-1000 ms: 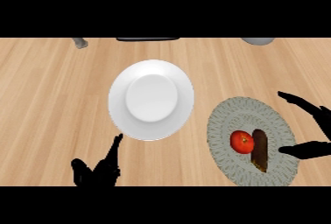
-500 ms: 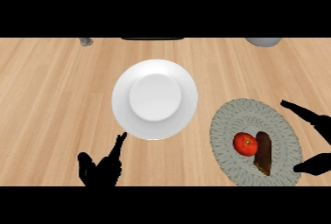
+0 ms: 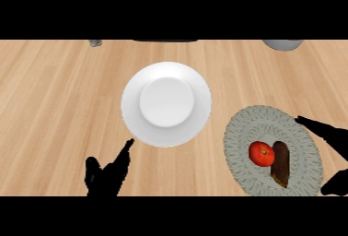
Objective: Pick the sweet potato from the placemat and place it in the plate
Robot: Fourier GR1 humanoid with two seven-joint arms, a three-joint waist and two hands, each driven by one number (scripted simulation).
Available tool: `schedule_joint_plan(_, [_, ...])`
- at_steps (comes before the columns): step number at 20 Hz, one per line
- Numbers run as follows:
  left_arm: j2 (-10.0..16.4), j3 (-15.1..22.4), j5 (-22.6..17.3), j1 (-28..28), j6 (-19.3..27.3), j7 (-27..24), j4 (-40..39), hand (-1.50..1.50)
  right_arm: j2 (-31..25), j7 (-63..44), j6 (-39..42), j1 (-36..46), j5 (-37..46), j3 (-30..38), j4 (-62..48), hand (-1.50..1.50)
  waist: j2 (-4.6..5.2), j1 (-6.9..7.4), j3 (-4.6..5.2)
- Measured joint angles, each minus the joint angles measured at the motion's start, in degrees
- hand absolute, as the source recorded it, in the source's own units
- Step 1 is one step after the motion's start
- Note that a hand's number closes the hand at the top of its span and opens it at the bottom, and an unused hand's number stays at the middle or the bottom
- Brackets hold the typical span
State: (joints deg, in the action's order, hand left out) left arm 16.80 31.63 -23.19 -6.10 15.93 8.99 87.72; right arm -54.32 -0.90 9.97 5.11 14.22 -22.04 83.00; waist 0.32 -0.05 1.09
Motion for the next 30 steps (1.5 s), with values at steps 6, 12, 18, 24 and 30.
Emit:
schedule_joint_plan(6, [0.8, 1.3, 0.3, 1.3, 0.9, 0.6, -0.1, 0.00, -0.1, -6.2, 2.4, 0.7, 3.5, -3.4, 1.6, -1.50, 0.13, 0.71, -0.04])
schedule_joint_plan(12, [1.5, 2.3, -0.5, 2.5, 1.3, 1.7, 0.0, 0.00, 1.3, -10.8, 4.8, 1.3, 5.1, -5.9, 1.8, -1.50, 0.33, 1.15, -0.07])
schedule_joint_plan(18, [1.9, 3.1, -1.1, 3.5, 1.9, 2.0, -0.3, 0.00, 3.4, -15.0, 5.9, 2.8, 6.6, -7.5, 1.6, -1.50, 0.37, 1.55, -0.12])
schedule_joint_plan(24, [2.4, 3.6, -2.1, 4.0, 2.4, 2.0, -0.4, 0.00, 5.4, -17.7, 6.1, 3.8, 8.7, -9.0, 0.8, -1.50, 0.35, 1.67, -0.15])
schedule_joint_plan(30, [2.9, 4.3, -2.8, 4.7, 3.0, 2.1, -0.4, 0.00, 6.5, -18.8, 8.3, 4.7, 10.2, -11.1, -0.3, 1.50, 0.42, 1.87, -0.17])
